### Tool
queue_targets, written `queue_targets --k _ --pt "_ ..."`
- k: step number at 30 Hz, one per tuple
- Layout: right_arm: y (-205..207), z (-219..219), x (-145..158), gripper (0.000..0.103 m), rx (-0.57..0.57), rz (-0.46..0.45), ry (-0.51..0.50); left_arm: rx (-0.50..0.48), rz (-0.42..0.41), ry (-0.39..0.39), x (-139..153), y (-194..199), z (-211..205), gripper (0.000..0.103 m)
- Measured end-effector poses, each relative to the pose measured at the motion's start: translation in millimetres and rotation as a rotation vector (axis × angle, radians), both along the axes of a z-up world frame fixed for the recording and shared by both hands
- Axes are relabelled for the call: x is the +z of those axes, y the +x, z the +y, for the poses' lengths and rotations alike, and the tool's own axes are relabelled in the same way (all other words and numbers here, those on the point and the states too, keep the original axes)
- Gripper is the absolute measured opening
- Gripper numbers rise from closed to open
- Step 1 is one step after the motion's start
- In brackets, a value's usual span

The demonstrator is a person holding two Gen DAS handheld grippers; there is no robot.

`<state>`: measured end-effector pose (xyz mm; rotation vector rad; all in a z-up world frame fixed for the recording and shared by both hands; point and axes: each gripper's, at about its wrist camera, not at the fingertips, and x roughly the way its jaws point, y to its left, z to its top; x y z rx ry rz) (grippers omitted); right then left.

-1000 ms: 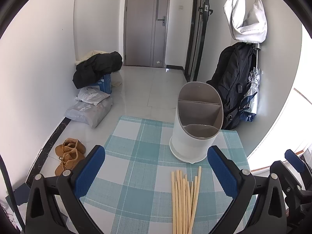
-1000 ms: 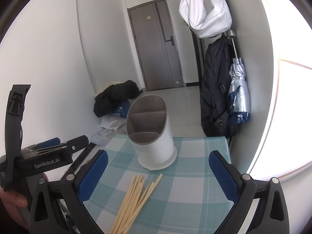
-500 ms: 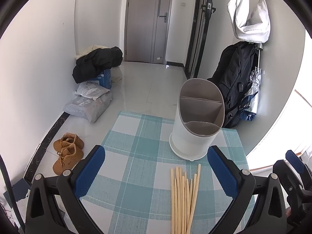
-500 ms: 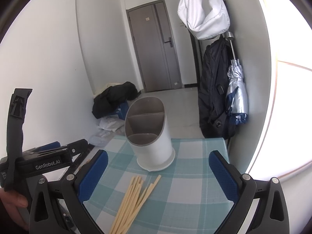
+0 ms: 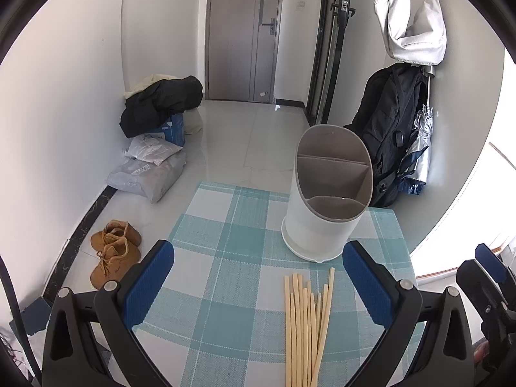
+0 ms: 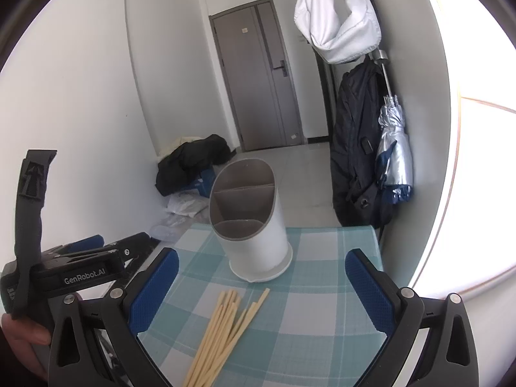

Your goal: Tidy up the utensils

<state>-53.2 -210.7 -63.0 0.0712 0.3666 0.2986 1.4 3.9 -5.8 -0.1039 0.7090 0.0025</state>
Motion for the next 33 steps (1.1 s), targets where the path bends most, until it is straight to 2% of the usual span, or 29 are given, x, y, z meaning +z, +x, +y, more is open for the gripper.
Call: queue_targets --k 8,26,29,31,33 --pt "-2.1 -0.5 0.7 0.103 -0.013 -0.01 -0.003 0.001 -0.004 0.005 1.0 -0.5 -0.5 0.101" --pt "5.0 1.7 -6.1 0.103 -0.009 0.033 -0.004 0.0 0.014 0.018 -4.3 1.6 6.5 0.101" --pt "10.6 4.6 -9.4 0.103 -0.012 0.06 -0.013 0.009 0.034 0.01 -5.9 5.4 8.9 0.101" --pt "19.4 8.1 -16.2 0.103 -0.022 0.11 -0.029 0.019 0.054 0.018 -8.4 8.1 10.1 0.101" --pt "32.2 12.0 -25.9 0.095 -0.024 0.186 -0.049 0.03 0.078 0.037 -11.5 11.1 12.1 0.101"
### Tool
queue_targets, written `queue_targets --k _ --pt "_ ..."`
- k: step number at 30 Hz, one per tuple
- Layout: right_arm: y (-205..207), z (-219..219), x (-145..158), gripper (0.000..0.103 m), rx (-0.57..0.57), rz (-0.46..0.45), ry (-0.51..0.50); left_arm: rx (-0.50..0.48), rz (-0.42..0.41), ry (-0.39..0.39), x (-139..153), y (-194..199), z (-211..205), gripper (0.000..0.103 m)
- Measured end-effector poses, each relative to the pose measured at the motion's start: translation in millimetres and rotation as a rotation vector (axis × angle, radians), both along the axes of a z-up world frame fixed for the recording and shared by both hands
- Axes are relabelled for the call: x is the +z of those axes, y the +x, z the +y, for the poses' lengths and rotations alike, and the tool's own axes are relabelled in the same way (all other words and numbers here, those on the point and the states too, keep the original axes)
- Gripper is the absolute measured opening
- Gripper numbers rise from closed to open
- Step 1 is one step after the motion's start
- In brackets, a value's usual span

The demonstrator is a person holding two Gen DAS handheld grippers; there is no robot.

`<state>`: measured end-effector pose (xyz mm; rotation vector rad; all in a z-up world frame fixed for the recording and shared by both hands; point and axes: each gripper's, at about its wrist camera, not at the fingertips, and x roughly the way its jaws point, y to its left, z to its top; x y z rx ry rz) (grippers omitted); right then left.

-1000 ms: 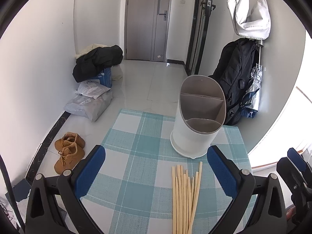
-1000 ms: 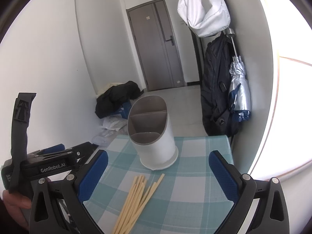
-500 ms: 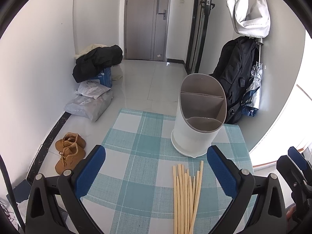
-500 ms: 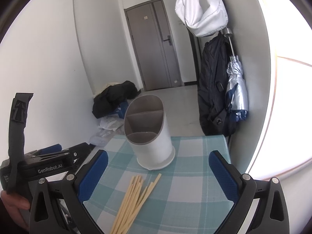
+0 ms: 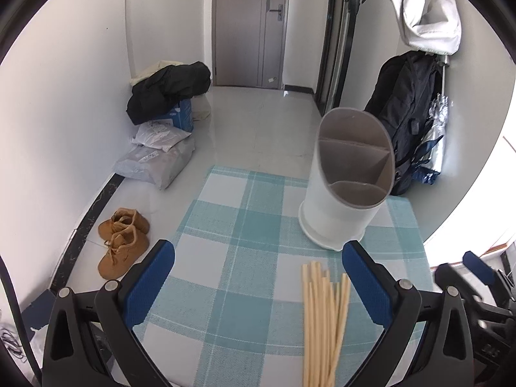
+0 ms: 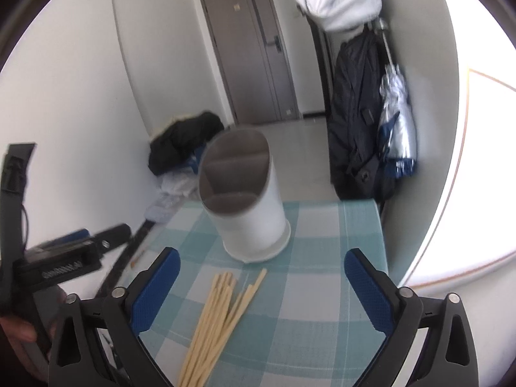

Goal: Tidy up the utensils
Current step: 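Lower the right gripper onto the chopstick pile and close on one chopstick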

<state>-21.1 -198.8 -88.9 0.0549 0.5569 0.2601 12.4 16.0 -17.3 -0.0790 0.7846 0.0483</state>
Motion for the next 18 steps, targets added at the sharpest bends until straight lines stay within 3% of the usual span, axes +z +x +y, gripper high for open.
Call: queue_targets --k 3,6,9,14,18 --pt "28.2 5.4 -22.4 0.081 0.013 0.157 -0.024 0.007 0.022 -0.018 -3.1 4.3 7.2 0.101" --pt "49.8 10.3 -41.8 0.075 0.011 0.255 -0.052 0.019 0.045 -0.02 -8.3 10.0 15.7 0.101" --pt "67.5 16.4 -56.2 0.063 0.001 0.308 -0.085 0.027 0.077 -0.039 -14.5 16.0 25.4 0.101" --pt "90.2 35.5 -77.6 0.059 -0.026 0.355 -0.123 0.038 0.126 -0.062 -24.7 25.9 40.8 0.101" --pt "103.0 43.0 -84.1 0.046 -0.054 0.372 -0.092 0.049 0.17 -0.098 -32.8 33.1 54.3 0.101"
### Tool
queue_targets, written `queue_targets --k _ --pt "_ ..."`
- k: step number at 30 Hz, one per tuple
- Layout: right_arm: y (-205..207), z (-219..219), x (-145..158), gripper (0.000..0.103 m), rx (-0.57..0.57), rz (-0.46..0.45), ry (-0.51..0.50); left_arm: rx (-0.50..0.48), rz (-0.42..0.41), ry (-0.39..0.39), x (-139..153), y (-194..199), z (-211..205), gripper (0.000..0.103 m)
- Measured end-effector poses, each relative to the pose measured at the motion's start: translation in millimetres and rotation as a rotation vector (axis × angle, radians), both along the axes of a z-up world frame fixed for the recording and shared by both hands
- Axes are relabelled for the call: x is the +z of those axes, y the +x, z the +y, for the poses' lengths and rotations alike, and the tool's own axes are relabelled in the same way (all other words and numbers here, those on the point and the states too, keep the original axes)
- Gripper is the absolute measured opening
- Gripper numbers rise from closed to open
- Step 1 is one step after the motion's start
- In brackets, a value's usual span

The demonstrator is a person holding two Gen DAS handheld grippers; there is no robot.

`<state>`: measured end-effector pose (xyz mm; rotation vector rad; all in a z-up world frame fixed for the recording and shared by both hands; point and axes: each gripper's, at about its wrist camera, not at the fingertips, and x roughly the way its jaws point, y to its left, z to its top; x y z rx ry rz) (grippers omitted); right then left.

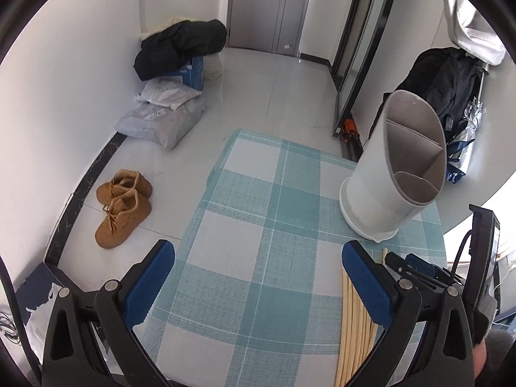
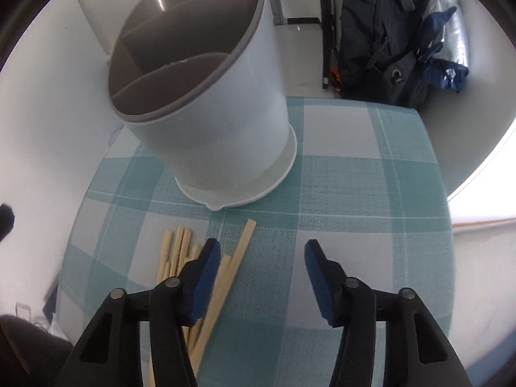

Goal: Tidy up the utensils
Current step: 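Lower the right gripper onto the chopstick pile and close on one chopstick, then lower the left gripper to the chopsticks and close on one chopstick while the right gripper holds its chopstick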

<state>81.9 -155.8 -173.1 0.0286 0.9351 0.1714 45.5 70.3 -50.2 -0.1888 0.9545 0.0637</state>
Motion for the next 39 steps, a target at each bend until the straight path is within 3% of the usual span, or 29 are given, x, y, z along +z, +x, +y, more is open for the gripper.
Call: queue_targets --k 3,7,10,12,20,25,30,39 --pt "6.3 10.7 -3.2 0.044 -0.022 0.008 -0.038 0.015 0.009 -0.003 -3.1 3.7 8.4 0.101" --pt "10.7 28.6 -7.9 0.034 -0.033 0.003 -0.147 0.03 0.034 -0.015 -9.3 7.6 17.0 0.101" --pt "9.5 29.6 -6.9 0.011 -0.056 0.001 -0.168 0.033 0.059 -0.021 -14.4 10.3 19.9 0.101" --pt "7.8 22.1 -5.4 0.006 -0.065 0.005 -0.118 0.028 0.069 -0.009 -16.9 11.0 18.6 0.101" --pt "-10.2 -17.0 17.1 0.006 -0.101 -0.027 0.087 -0.089 0.131 -0.025 -31.7 7.4 -6.7 0.101" --pt "-30.7 -53.5 37.3 0.006 -0.12 -0.071 0.281 -0.175 0.2 -0.035 -47.1 5.1 -33.8 0.101" --pt "-52.2 -87.6 50.4 0.006 -0.15 -0.102 0.453 -0.18 0.251 -0.021 -59.6 10.6 -49.0 0.093" --pt "-51.4 -131.6 53.3 0.006 -0.183 -0.158 0.525 -0.121 0.279 -0.01 -69.2 31.2 -60.5 0.093"
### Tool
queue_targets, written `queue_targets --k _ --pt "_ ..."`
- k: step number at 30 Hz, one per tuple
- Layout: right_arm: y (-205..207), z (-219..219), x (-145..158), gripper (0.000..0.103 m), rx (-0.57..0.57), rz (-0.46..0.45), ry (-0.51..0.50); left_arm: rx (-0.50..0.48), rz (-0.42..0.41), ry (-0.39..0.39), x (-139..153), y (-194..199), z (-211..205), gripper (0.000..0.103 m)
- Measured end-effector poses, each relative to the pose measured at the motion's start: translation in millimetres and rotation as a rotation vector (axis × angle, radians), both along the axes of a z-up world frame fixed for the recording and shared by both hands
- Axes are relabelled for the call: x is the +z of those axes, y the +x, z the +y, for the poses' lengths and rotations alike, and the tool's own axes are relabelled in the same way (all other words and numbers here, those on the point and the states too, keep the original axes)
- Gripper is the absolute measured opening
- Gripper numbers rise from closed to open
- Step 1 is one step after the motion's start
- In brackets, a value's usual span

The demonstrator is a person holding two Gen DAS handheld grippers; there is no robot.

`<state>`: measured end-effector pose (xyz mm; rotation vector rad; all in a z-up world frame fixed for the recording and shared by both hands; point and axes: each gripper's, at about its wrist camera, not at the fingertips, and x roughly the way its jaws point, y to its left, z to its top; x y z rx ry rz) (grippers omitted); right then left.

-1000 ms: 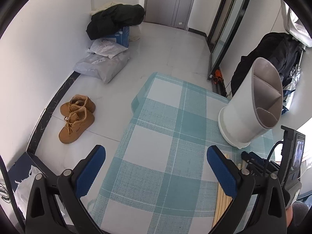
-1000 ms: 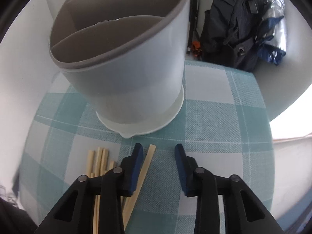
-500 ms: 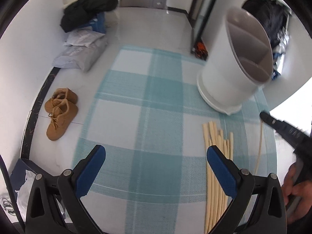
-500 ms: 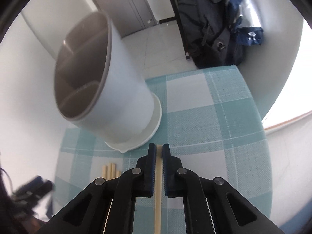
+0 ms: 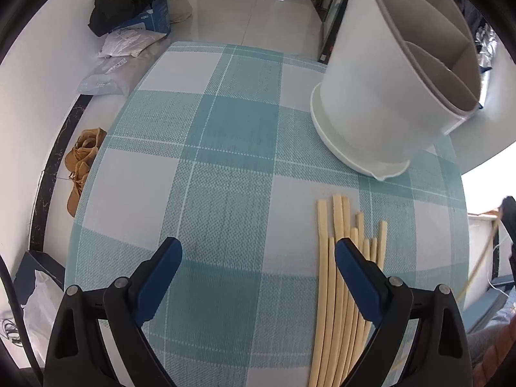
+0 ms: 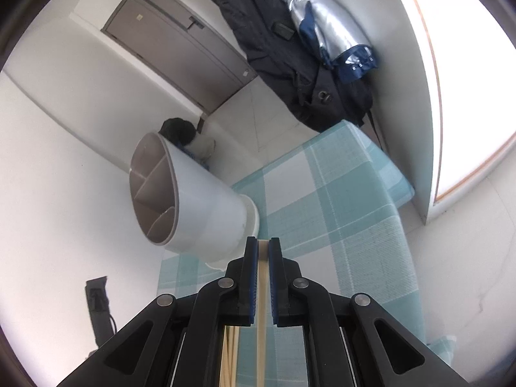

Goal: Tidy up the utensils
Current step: 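Lower the left gripper to the chopsticks and close on one chopstick while the right gripper holds its chopstick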

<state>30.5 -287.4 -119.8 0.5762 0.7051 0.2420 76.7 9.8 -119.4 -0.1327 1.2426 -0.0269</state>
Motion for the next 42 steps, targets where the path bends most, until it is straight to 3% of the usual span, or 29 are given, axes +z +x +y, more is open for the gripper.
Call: queue_targets --k 9,14,20,23,25,27,38,42 --pt "-16.4 -13.6 11.1 0.006 0.019 -0.073 -0.044 -0.037 0.025 0.097 -9.4 4.1 -17.7 0.09" --pt "-13.9 -13.0 8.6 0.006 0.03 -0.077 -0.04 -0.029 0.022 0.096 -8.5 5.3 -15.0 0.088" --pt "-13.1 -13.4 8.1 0.006 0.035 -0.079 -0.047 -0.038 0.005 0.102 -3.3 0.2 -24.3 0.067" --pt "-11.7 -13.8 6.8 0.006 0.035 -0.074 -0.042 -0.059 0.0 0.097 -4.1 9.7 -25.1 0.044" --pt "-11.9 -12.8 6.8 0.006 0.036 -0.075 -0.048 -0.076 -0.001 0.097 -3.0 12.0 -26.7 0.02" --pt "-12.5 -11.4 7.4 0.006 0.039 -0.079 -0.055 -0.077 0.005 0.086 -3.5 15.4 -24.4 0.008" --pt "-16.2 -6.5 10.1 0.006 0.033 -0.101 -0.091 0.059 0.004 -0.071 1.6 20.1 6.0 0.0" --pt "-20.1 0.0 14.3 0.006 0.042 -0.127 -0.119 0.073 -0.068 -0.109 19.0 16.9 13.7 0.0"
